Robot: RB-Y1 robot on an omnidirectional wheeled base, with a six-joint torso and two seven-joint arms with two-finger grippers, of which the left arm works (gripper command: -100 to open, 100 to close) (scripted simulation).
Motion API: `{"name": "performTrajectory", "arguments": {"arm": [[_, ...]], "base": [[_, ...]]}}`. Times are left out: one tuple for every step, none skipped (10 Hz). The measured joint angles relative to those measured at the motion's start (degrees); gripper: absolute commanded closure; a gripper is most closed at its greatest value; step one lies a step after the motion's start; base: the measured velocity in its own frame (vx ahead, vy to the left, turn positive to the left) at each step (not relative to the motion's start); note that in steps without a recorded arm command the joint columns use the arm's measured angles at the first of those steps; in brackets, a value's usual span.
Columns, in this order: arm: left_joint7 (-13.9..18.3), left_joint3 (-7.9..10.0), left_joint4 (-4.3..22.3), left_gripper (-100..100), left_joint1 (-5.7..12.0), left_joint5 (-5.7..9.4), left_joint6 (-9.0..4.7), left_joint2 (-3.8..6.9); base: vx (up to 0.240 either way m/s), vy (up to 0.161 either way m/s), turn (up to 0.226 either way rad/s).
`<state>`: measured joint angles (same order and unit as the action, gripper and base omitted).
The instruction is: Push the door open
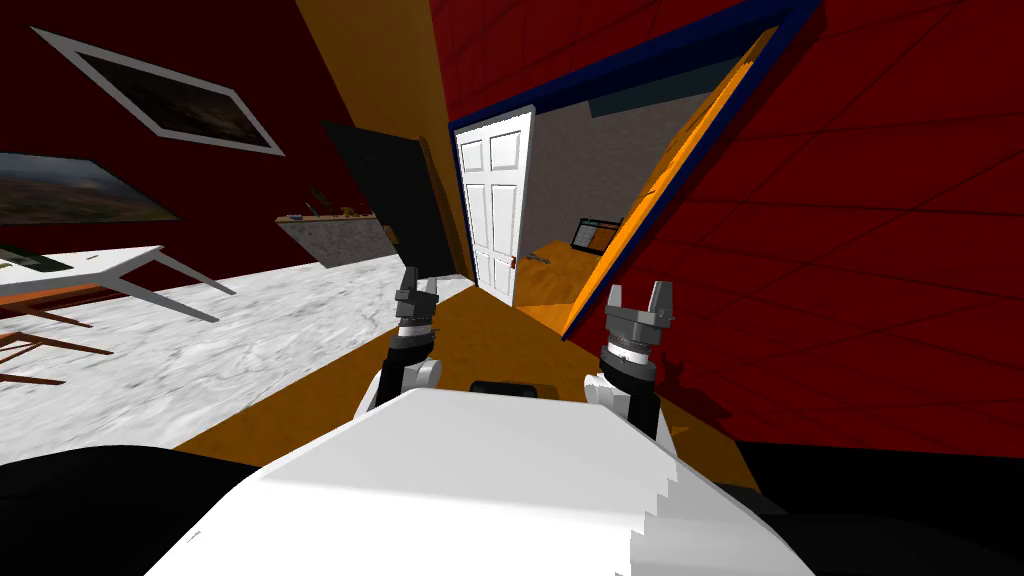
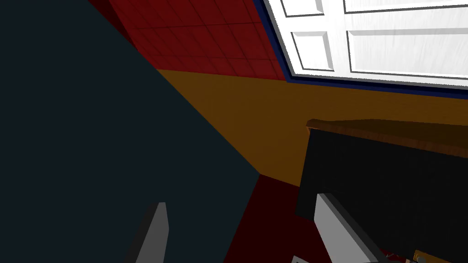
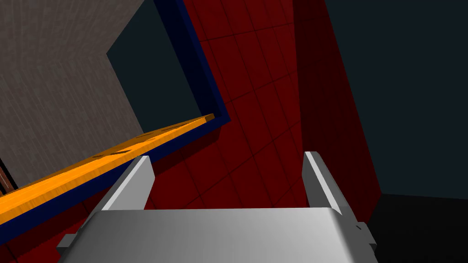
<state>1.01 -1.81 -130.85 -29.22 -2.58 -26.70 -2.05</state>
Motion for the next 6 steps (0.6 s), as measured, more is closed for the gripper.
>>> {"name": "performTrajectory", "arguments": {"arm": [[0.0,-0.06,0.9,-100,0.31,-0.18,-0.19,0.40],[0.2,0.05,2.3,-100,1.04,-0.34,-0.49,0.86],[0.3,0.11,3.3,-100,1.48,-0.49,-0.66,1.31],[0.4,0.17,4.5,-100,1.98,-0.65,-0.86,1.73],[0.5,0.14,6.0,-100,2.38,-0.86,-1.43,2.11],[0.7,0.27,7.1,-100,2.93,-1.02,-1.56,2.65]], "base": [[0.110,0.032,-0.063],[0.150,0.042,-0.045],[0.138,0.039,-0.027],[0.134,0.018,-0.048],[0.152,0.026,-0.054],[0.124,0.041,-0.029]]}}
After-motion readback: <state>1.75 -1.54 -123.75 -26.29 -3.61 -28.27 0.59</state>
